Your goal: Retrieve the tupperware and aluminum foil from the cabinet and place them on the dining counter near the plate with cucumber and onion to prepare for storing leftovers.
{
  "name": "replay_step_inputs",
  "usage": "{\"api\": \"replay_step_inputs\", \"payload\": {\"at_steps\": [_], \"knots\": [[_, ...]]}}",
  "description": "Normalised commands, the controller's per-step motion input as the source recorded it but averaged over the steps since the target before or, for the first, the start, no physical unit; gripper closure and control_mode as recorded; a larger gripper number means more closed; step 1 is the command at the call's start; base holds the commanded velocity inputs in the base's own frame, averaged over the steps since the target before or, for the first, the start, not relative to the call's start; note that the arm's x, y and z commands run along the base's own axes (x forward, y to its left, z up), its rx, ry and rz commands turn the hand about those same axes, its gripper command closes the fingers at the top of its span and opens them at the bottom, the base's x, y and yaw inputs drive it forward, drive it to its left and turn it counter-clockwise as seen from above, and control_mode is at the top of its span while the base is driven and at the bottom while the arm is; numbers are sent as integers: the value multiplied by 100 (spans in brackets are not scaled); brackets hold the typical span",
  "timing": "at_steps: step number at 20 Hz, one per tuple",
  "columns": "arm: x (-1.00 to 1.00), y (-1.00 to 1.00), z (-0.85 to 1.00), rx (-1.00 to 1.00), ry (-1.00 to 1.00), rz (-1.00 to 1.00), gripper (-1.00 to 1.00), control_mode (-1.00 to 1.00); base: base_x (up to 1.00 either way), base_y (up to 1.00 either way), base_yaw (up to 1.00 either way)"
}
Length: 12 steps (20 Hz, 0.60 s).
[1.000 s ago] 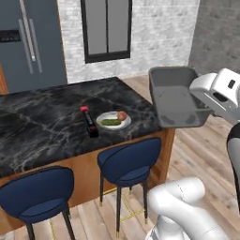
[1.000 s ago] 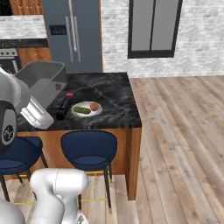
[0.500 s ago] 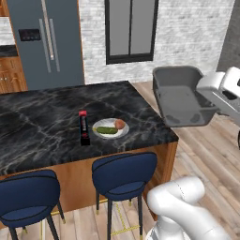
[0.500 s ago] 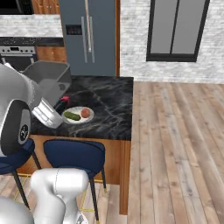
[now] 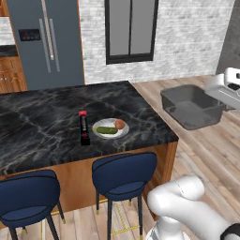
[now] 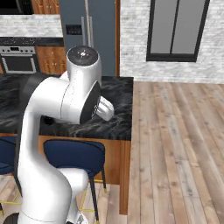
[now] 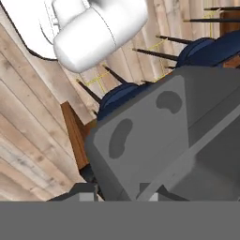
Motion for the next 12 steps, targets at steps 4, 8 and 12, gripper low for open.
{"api": "replay_step_inputs", "payload": {"at_steps": [4,8,12], "knots": [[100,-13,-86,-22,25,1,100,-100,0,0,0],[100,14,-83,-21,21,-3,100,-100,0,0,0],[100,-1,-67,-5,12,0,100,-100,0,0,0]]}}
